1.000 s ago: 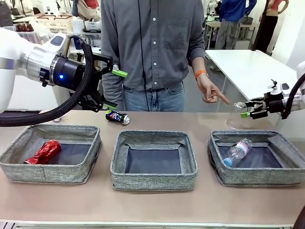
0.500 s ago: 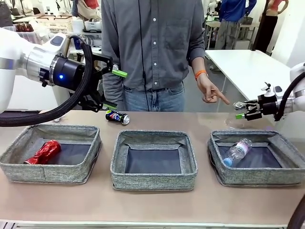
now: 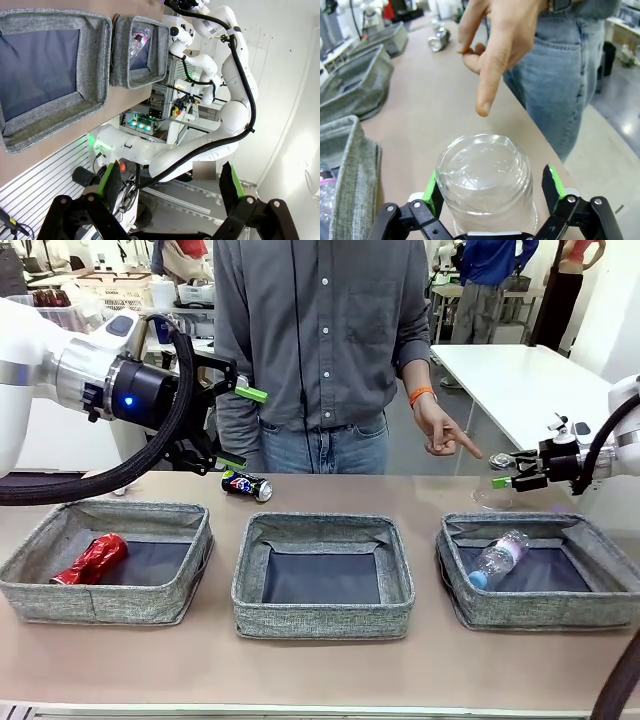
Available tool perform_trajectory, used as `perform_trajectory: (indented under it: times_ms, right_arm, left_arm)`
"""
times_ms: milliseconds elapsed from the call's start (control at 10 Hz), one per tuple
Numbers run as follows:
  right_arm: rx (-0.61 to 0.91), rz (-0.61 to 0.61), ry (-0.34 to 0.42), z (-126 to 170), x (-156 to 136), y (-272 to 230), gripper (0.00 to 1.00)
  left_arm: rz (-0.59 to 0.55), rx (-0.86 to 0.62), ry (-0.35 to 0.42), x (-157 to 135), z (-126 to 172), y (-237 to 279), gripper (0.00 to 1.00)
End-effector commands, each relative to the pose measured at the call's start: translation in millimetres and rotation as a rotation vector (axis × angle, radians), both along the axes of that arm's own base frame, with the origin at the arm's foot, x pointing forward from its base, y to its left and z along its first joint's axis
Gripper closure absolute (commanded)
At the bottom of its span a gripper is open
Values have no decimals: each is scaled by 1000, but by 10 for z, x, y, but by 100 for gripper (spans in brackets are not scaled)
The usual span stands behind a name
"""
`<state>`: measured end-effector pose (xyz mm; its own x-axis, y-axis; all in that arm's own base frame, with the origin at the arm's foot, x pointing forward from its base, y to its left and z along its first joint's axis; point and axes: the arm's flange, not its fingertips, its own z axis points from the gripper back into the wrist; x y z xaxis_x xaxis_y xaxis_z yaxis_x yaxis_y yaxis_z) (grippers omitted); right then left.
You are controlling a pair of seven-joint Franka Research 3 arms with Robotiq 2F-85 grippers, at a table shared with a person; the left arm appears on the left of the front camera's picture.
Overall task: Sort the waste into the appropriate baskets.
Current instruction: Pick up the waste item pointed out by the person.
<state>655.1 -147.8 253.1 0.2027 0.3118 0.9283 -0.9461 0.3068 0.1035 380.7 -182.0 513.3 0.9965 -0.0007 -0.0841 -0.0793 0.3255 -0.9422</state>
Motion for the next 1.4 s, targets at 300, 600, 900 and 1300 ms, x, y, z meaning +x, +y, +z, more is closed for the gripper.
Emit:
perform_trajectory:
  times_ms: [300, 600, 900, 1300]
  right_arm:
    - [25, 18, 32, 49, 73, 1, 41]
    - [21, 16, 39, 48, 63, -14, 41]
    - [16, 10, 30, 62, 59, -37, 41]
    - [-52, -26, -31, 678, -121, -92, 41]
  left_arm:
    - [-3, 8, -3, -5, 10, -8, 0]
    - [-3, 8, -3, -5, 10, -8, 0]
    - [-3, 8, -3, -5, 10, -8, 0]
    - [-3, 8, -3, -5, 10, -8, 0]
